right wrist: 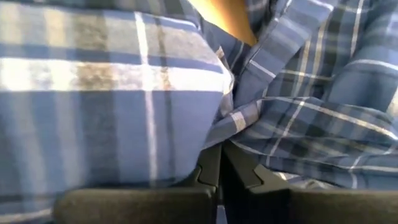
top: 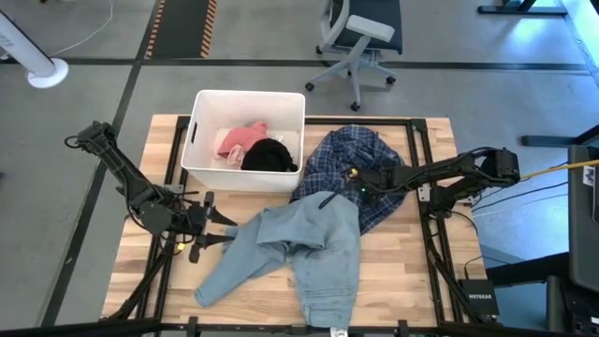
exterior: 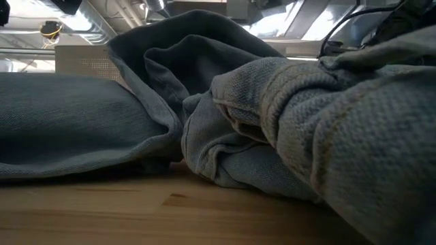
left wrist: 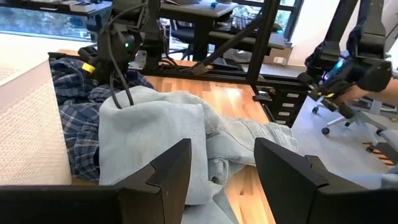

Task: Sort clothes
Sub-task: Put the blue checkered pants into the white laundry bin

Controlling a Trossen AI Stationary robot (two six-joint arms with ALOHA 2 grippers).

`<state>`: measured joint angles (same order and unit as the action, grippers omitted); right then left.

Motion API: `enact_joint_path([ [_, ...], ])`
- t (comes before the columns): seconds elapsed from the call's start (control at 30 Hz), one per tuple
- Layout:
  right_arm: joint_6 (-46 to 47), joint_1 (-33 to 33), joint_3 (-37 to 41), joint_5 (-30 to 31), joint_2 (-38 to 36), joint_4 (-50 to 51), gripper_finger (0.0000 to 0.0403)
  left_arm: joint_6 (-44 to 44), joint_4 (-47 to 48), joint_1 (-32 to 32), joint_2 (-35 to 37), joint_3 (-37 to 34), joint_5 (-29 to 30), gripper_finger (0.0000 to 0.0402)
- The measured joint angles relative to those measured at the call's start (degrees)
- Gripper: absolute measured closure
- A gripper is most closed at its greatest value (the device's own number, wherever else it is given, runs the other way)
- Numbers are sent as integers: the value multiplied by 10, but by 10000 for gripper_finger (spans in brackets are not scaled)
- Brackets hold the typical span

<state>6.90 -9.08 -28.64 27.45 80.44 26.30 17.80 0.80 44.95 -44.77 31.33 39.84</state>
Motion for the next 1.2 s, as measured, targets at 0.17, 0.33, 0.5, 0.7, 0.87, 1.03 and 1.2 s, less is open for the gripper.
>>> enact_joint_path([
  [0.17,-16,0,-9,-11,-32,-22,398,11,1,0,0,0,0,229],
  [0.33,-46,0,-41,1,-93,-21,398,13,2,0,-8,0,1,229],
  [0.5,-89,1,-85,16,-159,-28,398,0,1,-1,-16,0,17,229],
  [0.7,-136,1,-148,14,-211,-51,399,1,0,-1,-16,0,19,229],
  [0.87,-169,1,-219,16,-223,-54,399,3,0,-1,-16,0,19,229],
  [1.03,-213,13,-295,27,-218,-55,400,-5,0,-1,-15,0,19,229],
  [1.2,-262,37,-374,67,-211,-60,400,-13,-1,-2,-15,0,20,229],
])
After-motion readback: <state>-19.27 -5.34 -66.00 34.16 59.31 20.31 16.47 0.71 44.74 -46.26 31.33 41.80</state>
